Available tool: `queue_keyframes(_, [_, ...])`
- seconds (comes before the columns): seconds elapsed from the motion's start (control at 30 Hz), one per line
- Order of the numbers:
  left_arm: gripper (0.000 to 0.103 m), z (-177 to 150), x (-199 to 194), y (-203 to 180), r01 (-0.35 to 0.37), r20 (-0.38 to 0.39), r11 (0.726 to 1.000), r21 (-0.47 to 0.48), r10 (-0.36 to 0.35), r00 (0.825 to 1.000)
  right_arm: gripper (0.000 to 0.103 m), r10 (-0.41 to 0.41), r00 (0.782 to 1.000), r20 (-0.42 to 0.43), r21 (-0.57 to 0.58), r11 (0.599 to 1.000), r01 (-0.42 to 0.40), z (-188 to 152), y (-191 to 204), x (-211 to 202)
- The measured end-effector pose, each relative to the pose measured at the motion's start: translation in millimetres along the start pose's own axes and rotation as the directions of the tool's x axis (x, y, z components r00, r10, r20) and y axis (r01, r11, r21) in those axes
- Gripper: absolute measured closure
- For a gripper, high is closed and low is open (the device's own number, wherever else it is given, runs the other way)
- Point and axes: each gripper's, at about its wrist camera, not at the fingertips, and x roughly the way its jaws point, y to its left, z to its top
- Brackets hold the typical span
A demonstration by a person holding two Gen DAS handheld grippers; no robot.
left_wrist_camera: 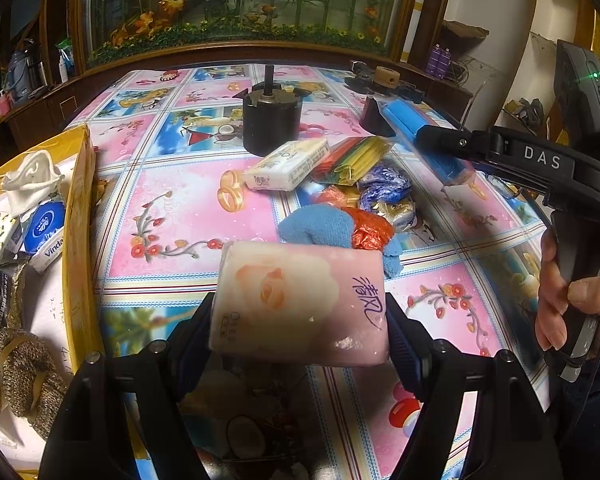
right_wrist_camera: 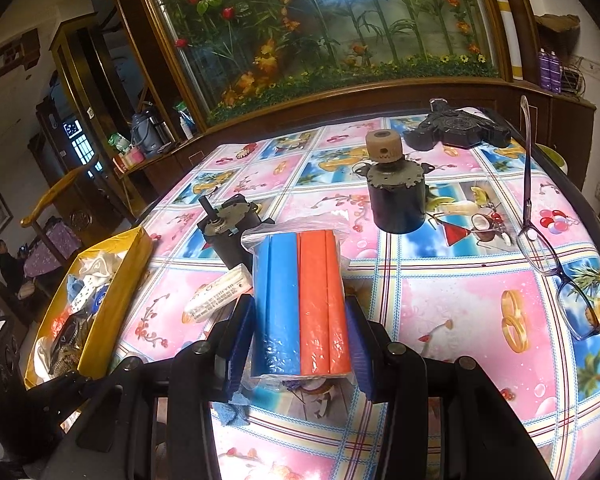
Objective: Organize soft objects
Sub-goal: 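Lift the pink tissue pack and blue-and-red sticks above the table, then carry the pink tissue pack and wrapped sticks over the box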
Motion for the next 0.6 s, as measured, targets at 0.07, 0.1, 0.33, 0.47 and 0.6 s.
queue_keyframes(0.07, [0.026, 0, 0, 0, -0.002, 0.001, 1.000, 0.001, 0.002, 1.000, 0.055, 0.000, 1.000, 0.001, -0.004, 1.000, 0.000, 0, 1, 0])
queue_keyframes(0.1, [0.026, 0, -1, 0, -0.003, 0.001, 1.000, 0.002, 0.003, 1.000, 0.055, 0.002, 1.000, 0.002, -0.004, 1.000, -0.002, 0, 1, 0])
queue_keyframes(0.33, [0.026, 1, -13, -2, 0.006, 0.036, 1.000, 0.004, -0.007, 0.999, 0.055, 0.032, 0.999, 0.022, -0.012, 0.999, -0.031, 2, 9, -3])
queue_keyframes(0.47, [0.026, 6, -31, 7, 0.030, 0.059, 0.999, -0.022, -0.029, 0.998, 0.055, 0.076, 0.997, 0.031, -0.006, 0.997, -0.076, 3, 25, -4])
queue_keyframes(0.6, [0.026, 13, -57, 30, 0.043, 0.105, 0.996, -0.079, -0.034, 0.994, 0.055, 0.134, 0.991, 0.025, -0.012, 0.991, -0.134, -1, 52, 1])
